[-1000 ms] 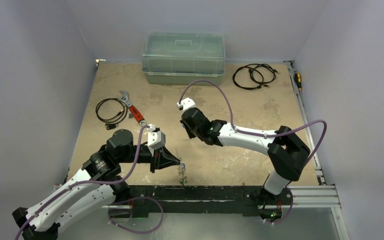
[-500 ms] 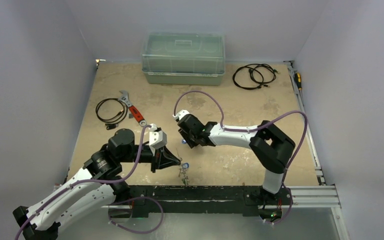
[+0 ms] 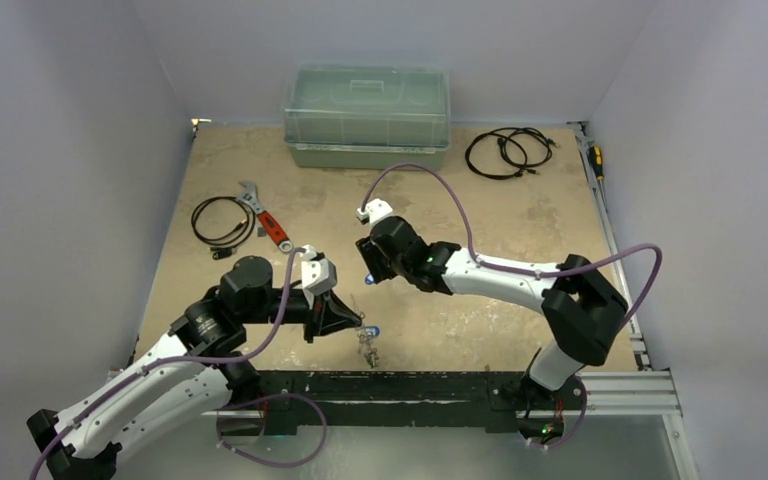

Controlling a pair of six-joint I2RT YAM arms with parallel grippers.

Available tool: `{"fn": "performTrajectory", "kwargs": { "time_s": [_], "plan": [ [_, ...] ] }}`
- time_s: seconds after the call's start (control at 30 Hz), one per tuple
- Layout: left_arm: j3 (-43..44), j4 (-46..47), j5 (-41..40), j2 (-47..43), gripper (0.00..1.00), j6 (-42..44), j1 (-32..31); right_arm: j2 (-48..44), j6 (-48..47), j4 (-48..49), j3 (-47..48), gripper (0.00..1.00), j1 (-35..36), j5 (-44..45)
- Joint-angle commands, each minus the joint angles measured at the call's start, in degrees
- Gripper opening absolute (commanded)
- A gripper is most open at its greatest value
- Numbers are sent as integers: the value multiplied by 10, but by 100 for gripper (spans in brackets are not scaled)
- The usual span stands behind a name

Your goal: Put the keys on the keyring

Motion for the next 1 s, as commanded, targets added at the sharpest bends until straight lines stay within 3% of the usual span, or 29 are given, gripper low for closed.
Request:
{"fn": "performTrajectory", "kwargs": {
  "time_s": [0.0, 0.27, 0.53, 0.97],
  "plan": [
    [11, 16, -25, 9, 0, 3, -1, 24, -14, 75, -21, 53, -10, -36],
    [13, 12, -49, 19, 0, -3, -1, 29, 68, 82, -17, 45, -56, -32],
    [16, 8, -54, 22, 0, -5, -1, 43, 162, 92, -30, 44, -101, -111],
    [25, 1, -89, 10, 0, -20, -1, 82, 188, 136, -33, 41, -123, -206]
  ]
}}
